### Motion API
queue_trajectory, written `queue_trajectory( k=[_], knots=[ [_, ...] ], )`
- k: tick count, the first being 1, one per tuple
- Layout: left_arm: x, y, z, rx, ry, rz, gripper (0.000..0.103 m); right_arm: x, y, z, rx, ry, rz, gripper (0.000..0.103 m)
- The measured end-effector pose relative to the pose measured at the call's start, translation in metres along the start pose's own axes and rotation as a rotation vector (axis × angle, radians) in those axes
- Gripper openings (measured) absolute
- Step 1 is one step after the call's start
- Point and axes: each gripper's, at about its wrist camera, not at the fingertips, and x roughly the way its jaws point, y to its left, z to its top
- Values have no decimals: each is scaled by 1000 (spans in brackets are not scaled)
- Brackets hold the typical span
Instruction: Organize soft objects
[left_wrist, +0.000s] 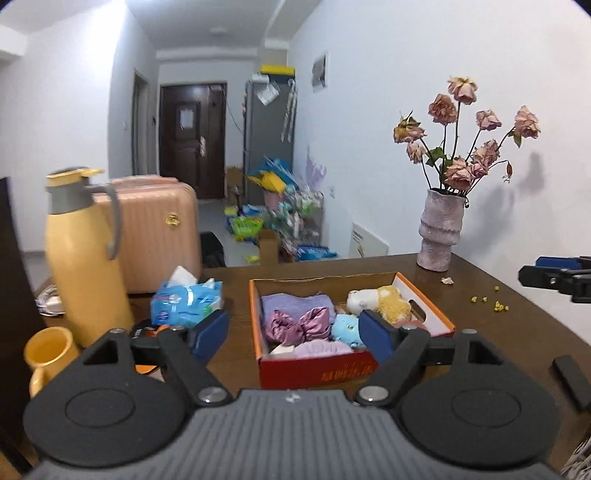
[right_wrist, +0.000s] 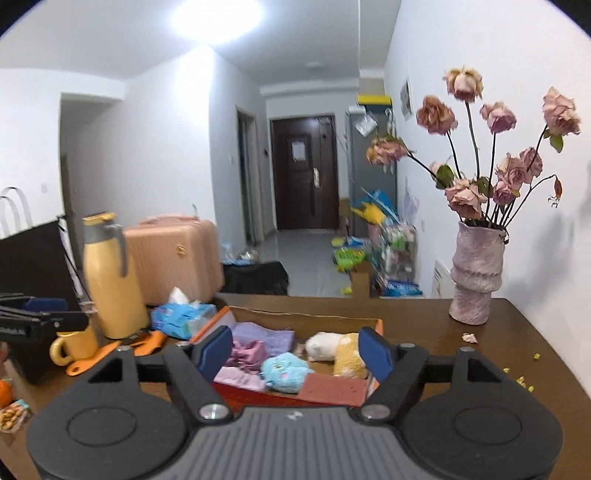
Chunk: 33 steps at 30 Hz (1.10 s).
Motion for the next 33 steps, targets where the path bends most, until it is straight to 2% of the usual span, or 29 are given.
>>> queue_trajectory(
  k=[2, 6, 8, 12, 15, 19, 25, 27, 29, 30, 31, 32, 33],
  knots=[
    [-20, -4, -19, 12, -39, 4, 88, -21, 9, -20, 1, -40, 23, 86],
    [-53, -16, -59, 15, -65, 4, 90, -56, 26, -59, -10, -77, 27, 86],
    [-70, -20, -79, -7, -77, -9, 94, -72, 34, -78, 2, -87, 33, 86],
    [-99, -25, -120, -41, -67, -26, 95, -101, 50, -125, 27, -57, 33, 86],
    [-113, -22, -146, -95, -22, -52, 94, -116, 58, -157, 52, -30, 29, 86],
    [-109, -24, -153, -88, 10, -75, 95, -124, 58, -178, 100, 10, 48, 86],
    [-80, -38, -138, -111, -10, -124, 94, -104, 46, -178, 164, 9, 14, 85],
    [-61, -45, -135, -122, 3, -170, 91, -92, 41, -180, 185, 24, 9, 82],
    [-38, -52, -132, -165, 27, -250, 76, -78, 36, -184, 197, 47, -3, 77],
    [-25, -57, -131, -180, 41, -289, 72, -70, 33, -184, 207, 63, -7, 75],
    [-10, -62, -129, -189, 59, -318, 65, -61, 29, -185, 219, 78, -6, 72],
    [6, -67, -129, -193, 85, -333, 57, -54, 26, -186, 231, 91, -4, 71],
    [21, -71, -129, -199, 117, -335, 54, -45, 23, -186, 244, 105, -4, 70]
  ],
)
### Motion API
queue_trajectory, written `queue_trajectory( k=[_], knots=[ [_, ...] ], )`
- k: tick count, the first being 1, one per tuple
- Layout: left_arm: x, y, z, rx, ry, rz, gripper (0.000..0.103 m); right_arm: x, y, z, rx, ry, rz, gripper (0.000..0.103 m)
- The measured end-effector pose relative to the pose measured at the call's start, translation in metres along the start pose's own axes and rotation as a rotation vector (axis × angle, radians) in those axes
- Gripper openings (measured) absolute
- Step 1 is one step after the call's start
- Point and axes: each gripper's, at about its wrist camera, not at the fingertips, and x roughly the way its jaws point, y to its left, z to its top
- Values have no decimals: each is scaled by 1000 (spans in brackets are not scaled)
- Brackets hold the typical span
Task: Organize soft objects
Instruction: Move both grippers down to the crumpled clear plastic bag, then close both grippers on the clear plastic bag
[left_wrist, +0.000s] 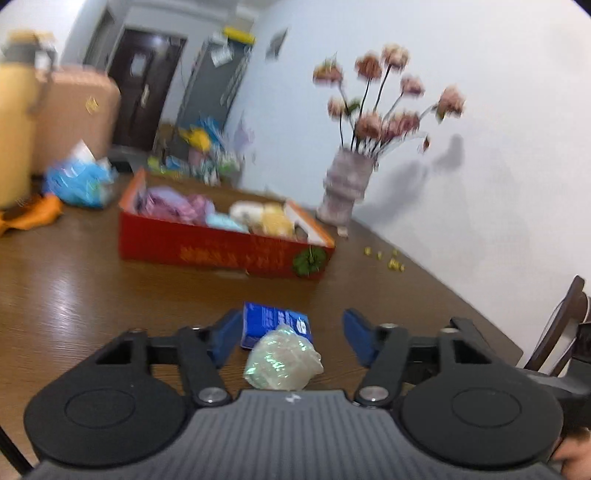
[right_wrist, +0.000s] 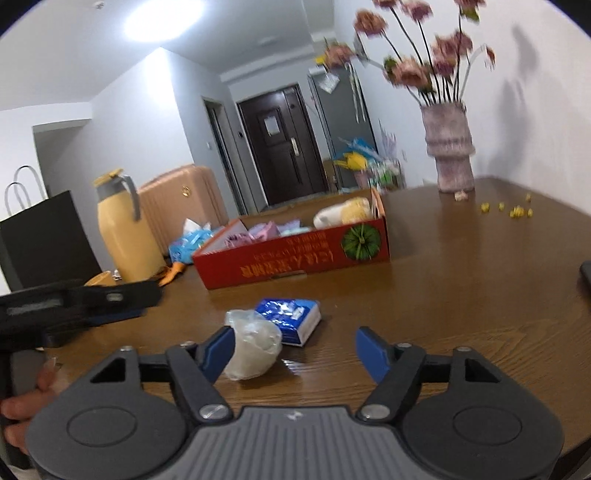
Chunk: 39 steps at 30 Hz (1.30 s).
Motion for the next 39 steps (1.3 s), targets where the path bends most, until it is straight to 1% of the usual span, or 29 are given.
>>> queue_trajectory(
  k=[1, 3, 4, 5, 6, 7, 10, 11, 13, 14, 16, 17, 19, 21, 22, 23, 24, 25, 26, 28, 30, 39],
  knots=[
    [13, 3, 0, -15, 25, -4, 51, 6, -2, 1, 10, 6, 1, 69],
    [39, 12, 0, -71, 77, -45, 50, 20, -6, 3, 30, 20, 0, 69],
    [47, 17, -2, -91, 103, -65, 47, 26, -7, 4, 42, 26, 2, 69],
    [54, 22, -4, -107, 128, -70, 40, 33, -9, 4, 61, 32, 9, 69],
    [57, 28, -7, -123, 147, -65, 36, 40, -12, 5, 85, 42, 21, 69],
    [57, 35, -10, -141, 157, -67, 31, 47, -15, 5, 112, 54, 38, 68],
    [48, 57, -21, -239, 150, -102, 31, 68, -18, 4, 179, 92, 100, 63],
    [44, 65, -26, -281, 161, -117, 30, 74, -17, 3, 191, 98, 118, 62],
    [38, 73, -32, -315, 168, -122, 30, 89, -11, -1, 204, 126, 146, 54],
    [34, 74, -36, -306, 159, -120, 29, 95, -7, -3, 212, 139, 164, 50],
    [31, 70, -36, -276, 147, -84, 28, 103, 0, -5, 209, 145, 212, 29],
    [28, 70, -36, -259, 139, -64, 28, 105, 5, -5, 197, 146, 225, 26],
    [23, 70, -33, -245, 109, -64, 29, 106, 12, -5, 174, 138, 235, 19],
    [20, 72, -28, -236, 89, -89, 34, 106, 19, -5, 140, 133, 228, 17],
    [21, 71, -26, -228, 90, -90, 34, 105, 20, -5, 134, 131, 227, 16],
    [26, 71, -26, -212, 110, -74, 34, 104, 21, -5, 132, 129, 227, 15],
    [32, 71, -27, -207, 138, -54, 30, 103, 21, -7, 132, 129, 224, 14],
    [37, 72, -28, -217, 161, -55, 21, 103, 22, -8, 132, 129, 219, 14],
    [39, 75, -31, -243, 174, -85, 14, 100, 20, -8, 135, 128, 214, 13],
    [37, 75, -34, -266, 163, -107, 11, 95, 18, -9, 145, 128, 213, 11],
    [30, 70, -35, -247, 144, -110, 9, 86, 17, -10, 149, 123, 216, 10],
    [-3, 44, -31, -189, 87, -150, 7, 44, 25, -9, 131, 56, 222, 8]
  ],
)
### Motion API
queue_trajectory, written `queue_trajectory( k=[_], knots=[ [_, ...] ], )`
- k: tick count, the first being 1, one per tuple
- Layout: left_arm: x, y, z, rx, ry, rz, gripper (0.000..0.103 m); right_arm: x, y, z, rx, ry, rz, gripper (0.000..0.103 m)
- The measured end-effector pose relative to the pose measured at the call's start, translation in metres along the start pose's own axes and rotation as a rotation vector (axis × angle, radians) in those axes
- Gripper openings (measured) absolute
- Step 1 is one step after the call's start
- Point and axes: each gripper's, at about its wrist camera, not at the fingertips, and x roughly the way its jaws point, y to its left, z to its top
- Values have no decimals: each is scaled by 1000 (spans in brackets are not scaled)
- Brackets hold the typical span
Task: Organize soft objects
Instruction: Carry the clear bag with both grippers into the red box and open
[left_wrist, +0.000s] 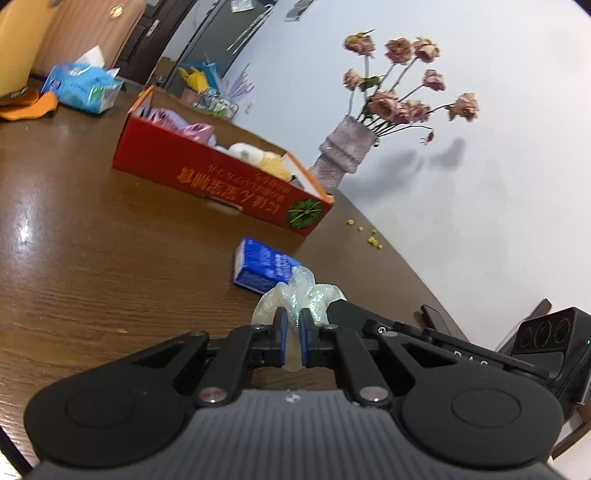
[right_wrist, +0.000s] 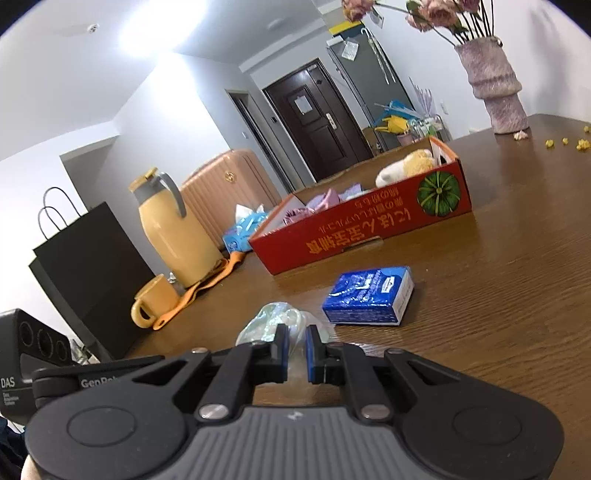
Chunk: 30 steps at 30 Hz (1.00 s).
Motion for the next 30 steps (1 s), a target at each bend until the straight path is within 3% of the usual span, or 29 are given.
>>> queue_trajectory(
  k=[6, 10, 14, 18, 21, 26, 30],
  knots=[
    [8, -32, 35, 129, -5, -29, 7, -21, 7, 32, -47, -59, -23, 8],
    [39, -51, 105, 199, -7, -51, 7, -12, 6, 94, -106, -118, -29, 8],
    [100, -50, 179, 233, -12, -35, 7, 36, -10, 173, -147, -129, -66, 8],
    [180, -23, 233, 168, 40, 23, 6, 110, -35, 231, -171, -75, -124, 8],
    [232, 3, 250, 135, 92, 65, 6, 172, -64, 253, -171, -7, -184, 8],
    [299, 36, 243, 116, 236, 154, 6, 248, -117, 253, -67, 168, -243, 8],
    [318, 50, 236, 109, 307, 202, 7, 276, -121, 241, -118, 249, -326, 7]
  ],
)
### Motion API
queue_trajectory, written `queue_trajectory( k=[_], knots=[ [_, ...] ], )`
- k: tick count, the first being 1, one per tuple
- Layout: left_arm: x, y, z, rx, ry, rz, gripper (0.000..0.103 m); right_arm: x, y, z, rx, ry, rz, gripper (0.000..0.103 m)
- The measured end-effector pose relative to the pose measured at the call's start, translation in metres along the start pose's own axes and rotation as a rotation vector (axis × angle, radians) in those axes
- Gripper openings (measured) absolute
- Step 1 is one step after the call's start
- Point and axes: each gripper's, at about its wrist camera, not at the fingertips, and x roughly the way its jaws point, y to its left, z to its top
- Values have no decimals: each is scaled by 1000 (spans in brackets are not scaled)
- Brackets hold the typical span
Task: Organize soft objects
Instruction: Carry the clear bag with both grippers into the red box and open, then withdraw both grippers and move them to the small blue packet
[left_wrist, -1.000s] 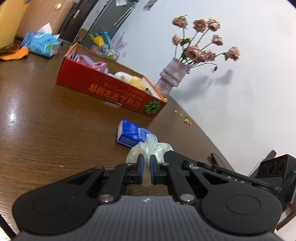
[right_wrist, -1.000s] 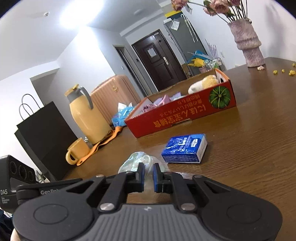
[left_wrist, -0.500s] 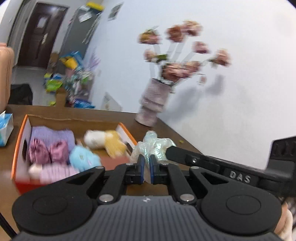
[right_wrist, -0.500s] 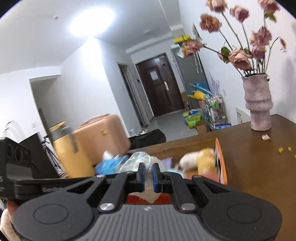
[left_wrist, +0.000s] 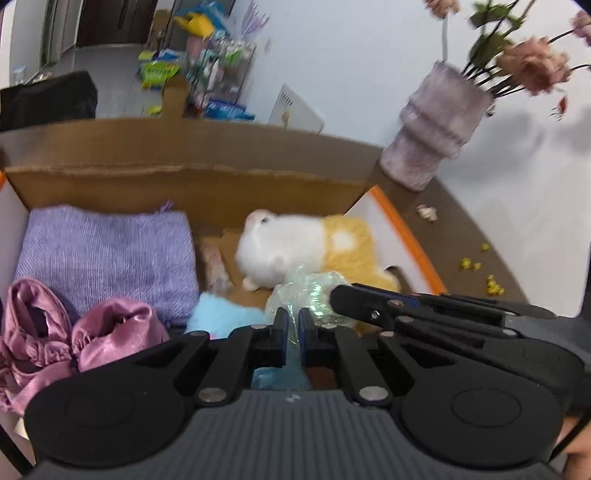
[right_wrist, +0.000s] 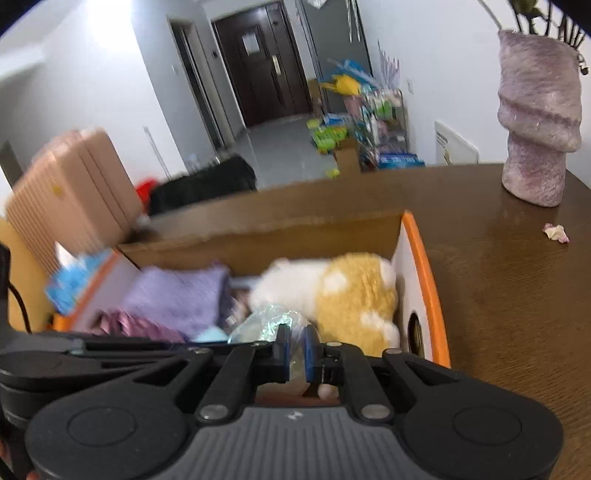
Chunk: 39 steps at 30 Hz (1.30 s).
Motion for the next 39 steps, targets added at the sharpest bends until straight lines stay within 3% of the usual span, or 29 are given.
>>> queue_trajectory(
  k=[6, 9, 10, 13, 15, 17, 19, 23, 29, 36, 39],
  knots=[
    [-17, -2, 0, 17, -19, 23, 11, -2, 2, 1, 24, 4, -3, 18],
    [-49, -13, -2, 62, -74, 64, 32, -26, 6, 4, 3, -12, -14, 33],
    [-63, -16, -2, 75, -96, 77, 41, -37, 9, 6, -11, -23, -19, 34],
    [-112, -25, -5, 126, -145, 132, 43, -81, 17, 11, -51, -68, -26, 35],
    [-151, -31, -11, 153, -192, 175, 50, -118, 23, 13, -76, -112, -40, 37],
    [-193, -36, -23, 177, -267, 234, 69, -160, 28, 13, -109, -159, -58, 45],
    [-233, -40, -40, 212, -344, 285, 74, -203, 33, 8, -158, -213, -78, 59],
    [-297, -43, -71, 220, -435, 348, 77, -266, 37, -11, -184, -313, -110, 64],
    [-346, -63, -100, 214, -498, 357, 79, -310, 53, -34, -177, -374, -76, 64],
    [-368, -82, -173, 237, -542, 388, 82, -349, 71, -87, -206, -431, -45, 70],
    [-371, -87, -217, 246, -573, 415, 91, -366, 72, -127, -206, -433, -3, 72]
  ],
)
